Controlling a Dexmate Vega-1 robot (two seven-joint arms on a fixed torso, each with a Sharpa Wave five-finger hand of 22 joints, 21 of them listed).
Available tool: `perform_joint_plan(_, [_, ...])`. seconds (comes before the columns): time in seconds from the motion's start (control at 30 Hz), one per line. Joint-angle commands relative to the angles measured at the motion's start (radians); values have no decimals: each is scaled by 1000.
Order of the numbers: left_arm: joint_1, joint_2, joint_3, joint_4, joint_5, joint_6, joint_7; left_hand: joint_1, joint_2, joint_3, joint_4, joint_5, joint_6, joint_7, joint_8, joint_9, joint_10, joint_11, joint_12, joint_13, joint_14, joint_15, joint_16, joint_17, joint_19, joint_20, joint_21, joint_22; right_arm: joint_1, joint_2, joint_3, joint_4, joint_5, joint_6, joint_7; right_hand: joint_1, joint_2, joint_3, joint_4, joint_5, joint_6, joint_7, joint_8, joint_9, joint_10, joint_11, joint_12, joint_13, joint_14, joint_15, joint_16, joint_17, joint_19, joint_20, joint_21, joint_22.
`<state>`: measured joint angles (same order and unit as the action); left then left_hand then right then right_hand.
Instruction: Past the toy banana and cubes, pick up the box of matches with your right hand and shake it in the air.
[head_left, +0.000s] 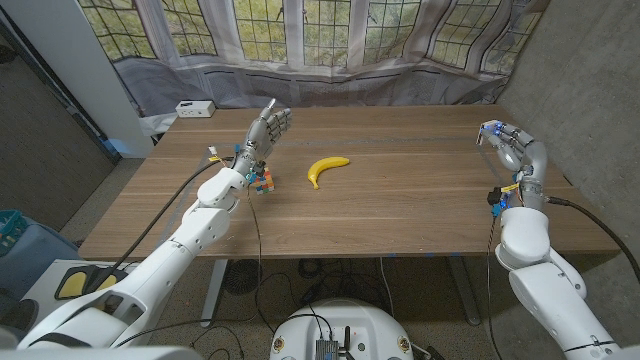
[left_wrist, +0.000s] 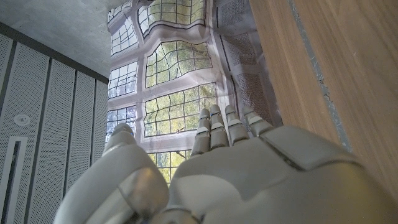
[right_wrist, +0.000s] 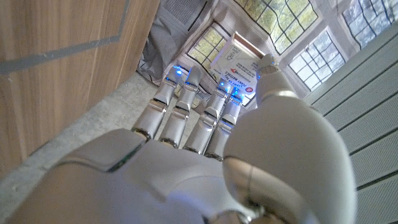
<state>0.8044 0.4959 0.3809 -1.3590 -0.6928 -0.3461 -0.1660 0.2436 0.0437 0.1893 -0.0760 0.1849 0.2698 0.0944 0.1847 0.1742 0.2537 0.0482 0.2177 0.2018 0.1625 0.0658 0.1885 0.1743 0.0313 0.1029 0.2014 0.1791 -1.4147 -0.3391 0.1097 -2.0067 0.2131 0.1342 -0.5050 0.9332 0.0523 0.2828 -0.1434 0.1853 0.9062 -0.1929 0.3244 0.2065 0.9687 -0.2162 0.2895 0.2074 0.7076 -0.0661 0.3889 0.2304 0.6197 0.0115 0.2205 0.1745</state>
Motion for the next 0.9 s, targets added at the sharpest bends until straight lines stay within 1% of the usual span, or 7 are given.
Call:
perform_joint_plan(0.03, [-20,-17,12,21,5,4,-3,-4,2,4,-5,-3,6,0,6,5,4,-3,1,3,3,-4,0,6,-1,6,-1,4,30,106,66,142,935,208,380,4,32,-1,6,-1,3,-16,-3,4,-3,1,-6,1,-10,-77,0,6,-1,-15,0,3])
perform_joint_plan(0.3, [-22,-17,15,20,6,9,-5,-4,2,4,-6,-3,6,1,5,5,4,-6,1,3,2,-3,0,6,-2,6,-1,4,44,96,49,194,1051,205,474,-2,38,-6,9,-3,-3,-24,-8,5,-8,-1,-11,1,-14,-88,-2,8,1,-28,-1,3])
perform_joint_plan(0.4, [-19,-14,15,14,6,11,-4,-4,2,4,-6,-3,5,1,5,5,5,-6,1,3,2,-3,0,6,-2,6,-1,4,53,99,42,213,1079,206,495,-2,39,-6,9,-4,-5,-23,-9,5,-9,-1,-12,1,-14,-90,-2,9,3,-30,0,3])
perform_joint_plan(0.5, [-16,-9,14,4,9,15,0,-5,2,4,-6,-3,5,1,5,5,5,-3,1,3,2,-4,0,6,-2,6,-1,4,53,89,33,221,1075,211,510,-2,42,-7,9,-4,-5,-24,-10,5,-11,-1,-13,1,-13,-92,-3,9,9,-34,1,3])
perform_joint_plan(0.63, [-8,-1,13,-11,11,20,6,-5,2,4,-7,-3,6,1,5,5,6,-3,1,3,2,-3,0,6,-2,6,-1,4,43,35,9,189,944,245,457,-7,47,-8,13,-5,-6,-25,-12,5,-12,-2,-15,0,-2,-93,1,10,11,-37,2,3])
perform_joint_plan(0.7, [-6,0,12,-15,10,22,7,-5,3,4,-7,-3,6,1,5,5,7,-5,1,3,2,-3,0,6,-2,6,-1,4,42,4,-4,174,880,254,438,-14,45,-11,15,-6,-5,-25,-13,5,-11,-1,-16,0,12,-92,2,7,24,-31,6,3])
perform_joint_plan(0.9, [3,0,12,-21,8,20,8,-6,3,4,-7,-3,6,0,5,5,6,-5,1,3,2,-3,0,6,-2,6,-1,4,53,-106,-49,118,676,256,391,-12,47,-11,13,-6,-1,-23,-13,5,-8,-1,-16,0,17,-84,3,6,30,-29,7,4])
